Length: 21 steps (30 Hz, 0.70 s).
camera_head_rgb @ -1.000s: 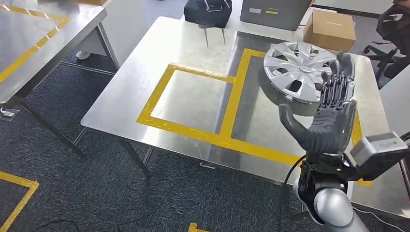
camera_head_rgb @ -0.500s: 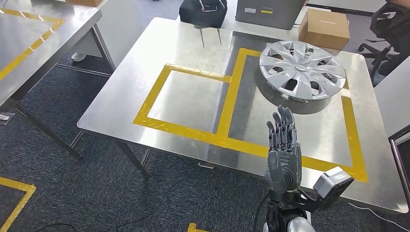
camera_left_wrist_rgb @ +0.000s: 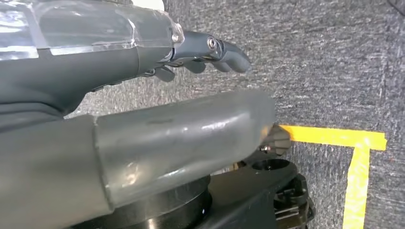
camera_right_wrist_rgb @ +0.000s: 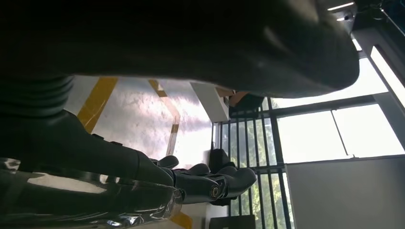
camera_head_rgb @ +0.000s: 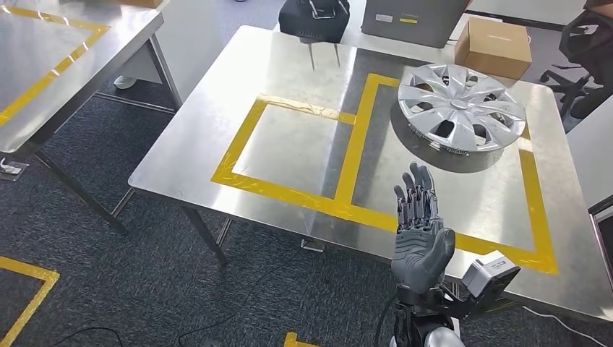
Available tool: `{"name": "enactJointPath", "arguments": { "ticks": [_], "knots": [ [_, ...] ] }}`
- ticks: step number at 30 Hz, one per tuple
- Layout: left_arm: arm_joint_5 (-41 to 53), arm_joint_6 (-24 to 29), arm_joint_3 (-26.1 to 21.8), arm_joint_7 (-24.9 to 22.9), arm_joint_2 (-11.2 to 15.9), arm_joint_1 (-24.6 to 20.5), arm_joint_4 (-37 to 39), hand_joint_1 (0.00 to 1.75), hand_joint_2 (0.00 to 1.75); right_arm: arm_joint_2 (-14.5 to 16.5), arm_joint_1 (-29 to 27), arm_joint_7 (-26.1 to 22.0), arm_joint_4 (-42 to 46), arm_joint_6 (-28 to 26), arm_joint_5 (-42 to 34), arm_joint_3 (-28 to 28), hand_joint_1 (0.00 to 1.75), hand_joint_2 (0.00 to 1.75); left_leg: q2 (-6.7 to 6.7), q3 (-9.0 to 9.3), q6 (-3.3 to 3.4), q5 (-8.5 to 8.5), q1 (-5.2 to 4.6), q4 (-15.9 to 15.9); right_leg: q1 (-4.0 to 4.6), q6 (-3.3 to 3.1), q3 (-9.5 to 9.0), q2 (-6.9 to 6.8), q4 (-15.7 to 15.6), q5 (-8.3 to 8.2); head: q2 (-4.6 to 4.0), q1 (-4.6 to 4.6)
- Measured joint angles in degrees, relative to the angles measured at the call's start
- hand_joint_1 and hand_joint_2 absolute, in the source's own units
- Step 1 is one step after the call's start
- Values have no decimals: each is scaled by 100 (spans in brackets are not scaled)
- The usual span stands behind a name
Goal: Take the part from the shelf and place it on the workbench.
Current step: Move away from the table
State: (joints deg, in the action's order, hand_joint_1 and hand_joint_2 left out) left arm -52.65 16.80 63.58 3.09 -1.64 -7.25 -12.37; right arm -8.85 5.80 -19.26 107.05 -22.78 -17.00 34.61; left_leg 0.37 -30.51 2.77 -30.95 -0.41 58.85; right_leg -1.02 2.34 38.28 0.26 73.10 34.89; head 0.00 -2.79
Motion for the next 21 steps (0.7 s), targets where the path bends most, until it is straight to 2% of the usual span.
{"name": "enactJointPath", "arguments": {
  "ticks": [2,4,6,8,9,10,12,13,14,15,16,18,19,20,21],
  "knots": [
    [0,1,0,16,-7,-2,0,0,0,0,2,0,-14,3,0,13,0,0,-10,10,-6,3,-28,0,29,-102,-294,3,-602,-381,0,-30],
    [0,2,-1,25,-28,-9,0,0,0,0,7,0,-18,7,-1,26,0,0,-20,-12,-42,20,-41,3,78,-216,-589,-3,-1202,-600,0,-23],
    [1,3,-2,34,-45,-12,0,0,0,-1,13,0,-19,14,-6,36,0,0,-22,-46,-118,62,-16,-6,123,-278,-671,-11,-1394,-631,0,-6],
    [2,2,-2,37,-47,-11,0,0,0,1,19,0,-18,20,-17,42,0,0,-23,-63,-194,61,3,-15,122,-326,-696,-20,-1532,-686,0,-25],
    [2,2,-2,36,-48,-12,0,0,0,7,21,1,-19,21,-25,43,0,0,-25,-90,-230,-21,6,41,106,-353,-712,-29,-1616,-717,0,-20],
    [2,2,-2,34,-46,-13,0,0,0,14,22,1,-19,22,-29,44,0,0,-32,-155,-270,-177,13,207,83,-371,-719,-40,-1695,-749,0,8],
    [1,3,-2,30,-39,-13,0,0,0,26,17,2,-23,22,-36,45,0,0,-45,-379,-353,-600,61,826,64,-375,-670,-61,-1734,-798,0,107],
    [1,3,-2,28,-34,-10,0,0,0,28,15,2,-29,22,-37,46,0,0,-49,-490,-394,-758,90,1155,59,-362,-628,-73,-1718,-818,0,154],
    [0,3,-2,26,-29,-8,0,0,0,29,13,2,-37,22,-39,49,0,0,-48,-539,-433,-812,119,1346,51,-343,-582,-84,-1693,-836,0,190],
    [0,3,-2,24,-25,-7,1,0,0,29,12,2,-45,22,-40,51,0,0,-43,-494,-473,-757,150,1342,37,-321,-529,-92,-1662,-855,0,217],
    [0,3,-2,22,-20,-7,1,0,0,30,12,2,-53,22,-41,53,0,0,-35,-341,-514,-606,180,1120,15,-297,-475,-96,-1621,-872,0,238],
    [0,3,-2,18,-16,-13,1,0,0,31,14,2,-57,23,-42,55,0,0,-33,85,-591,-331,222,401,-25,-226,-363,-94,-1524,-902,0,298],
    [0,2,-2,16,-15,-14,0,0,0,31,16,2,-58,25,-43,56,0,0,-49,215,-579,-248,224,157,-31,-187,-323,-86,-1486,-922,0,333],
    [0,2,-2,15,-15,-15,0,0,0,31,18,2,-59,27,-42,58,0,0,-67,257,-546,-231,218,37,-29,-143,-294,-75,-1460,-948,0,356],
    [1,2,-2,14,-15,-14,0,0,0,31,18,2,-59,29,-44,60,0,0,-85,230,-483,-216,200,42,-24,-103,-275,-62,-1458,-987,0,367]
  ]
}}
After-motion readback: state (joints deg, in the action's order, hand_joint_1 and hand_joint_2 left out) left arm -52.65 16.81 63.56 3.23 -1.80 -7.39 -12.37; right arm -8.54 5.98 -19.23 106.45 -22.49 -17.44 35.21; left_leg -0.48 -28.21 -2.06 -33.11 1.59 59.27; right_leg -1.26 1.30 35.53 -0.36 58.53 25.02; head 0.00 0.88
